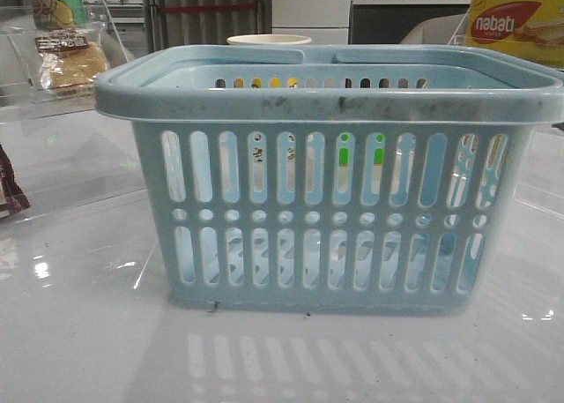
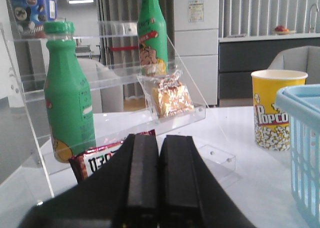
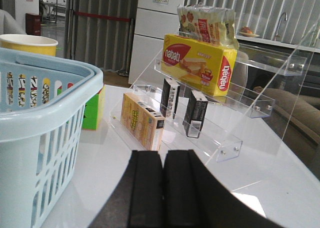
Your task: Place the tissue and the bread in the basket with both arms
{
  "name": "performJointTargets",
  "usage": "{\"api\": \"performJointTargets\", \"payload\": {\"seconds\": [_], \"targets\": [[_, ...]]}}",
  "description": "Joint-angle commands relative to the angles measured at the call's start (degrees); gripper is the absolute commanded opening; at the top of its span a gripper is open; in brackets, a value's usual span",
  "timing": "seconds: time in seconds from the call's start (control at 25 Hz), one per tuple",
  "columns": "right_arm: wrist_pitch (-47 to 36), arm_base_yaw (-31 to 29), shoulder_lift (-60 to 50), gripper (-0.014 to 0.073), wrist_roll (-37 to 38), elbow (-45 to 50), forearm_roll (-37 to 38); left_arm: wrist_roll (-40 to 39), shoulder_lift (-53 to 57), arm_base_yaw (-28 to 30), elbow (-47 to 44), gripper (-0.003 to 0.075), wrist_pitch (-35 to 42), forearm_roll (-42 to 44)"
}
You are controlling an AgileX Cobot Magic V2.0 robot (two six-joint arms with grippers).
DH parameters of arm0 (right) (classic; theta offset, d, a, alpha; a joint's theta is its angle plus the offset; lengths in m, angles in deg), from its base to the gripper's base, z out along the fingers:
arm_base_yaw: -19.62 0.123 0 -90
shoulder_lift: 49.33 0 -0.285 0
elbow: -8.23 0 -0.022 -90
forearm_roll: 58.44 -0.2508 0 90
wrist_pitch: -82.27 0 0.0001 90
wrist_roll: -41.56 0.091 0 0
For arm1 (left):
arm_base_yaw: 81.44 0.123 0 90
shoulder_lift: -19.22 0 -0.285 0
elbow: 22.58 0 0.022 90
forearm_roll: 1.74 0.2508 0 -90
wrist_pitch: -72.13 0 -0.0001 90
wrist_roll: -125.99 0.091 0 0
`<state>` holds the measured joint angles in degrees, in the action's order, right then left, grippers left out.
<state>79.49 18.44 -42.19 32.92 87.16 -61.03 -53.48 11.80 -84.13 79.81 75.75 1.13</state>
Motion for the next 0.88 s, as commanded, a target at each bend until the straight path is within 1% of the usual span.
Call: {"api": "performJointTargets", "payload": {"seconds": [0.0, 0.16, 0.36, 0.64, 0.84], "targets": [[-5.69, -0.22, -0.98, 0.0057, 0.05, -2.58, -0.07, -0.53, 0.93, 0.12, 2.66, 0.0091, 7.36, -0.56], [-5.63, -0.22, -0.98, 0.0057, 0.05, -5.97, -0.07, -0.53, 0.88, 0.12, 6.36, 0.0091, 7.36, -0.56], [-3.5, -0.22, -0.98, 0.0057, 0.05, -11.52, -0.07, -0.53, 0.65, 0.12, 12.02, 0.0091, 6.82, -0.56], [2.78, -0.22, 0.89, 0.0057, 0.05, -19.73, -0.07, -0.53, -2.49, 0.12, 21.36, 0.0091, 0.74, -0.56], [9.18, -0.22, 5.14, 0.0057, 0.05, -26.26, -0.07, -0.53, -6.93, 0.12, 27.51, 0.0091, -3.62, -0.71]]}}
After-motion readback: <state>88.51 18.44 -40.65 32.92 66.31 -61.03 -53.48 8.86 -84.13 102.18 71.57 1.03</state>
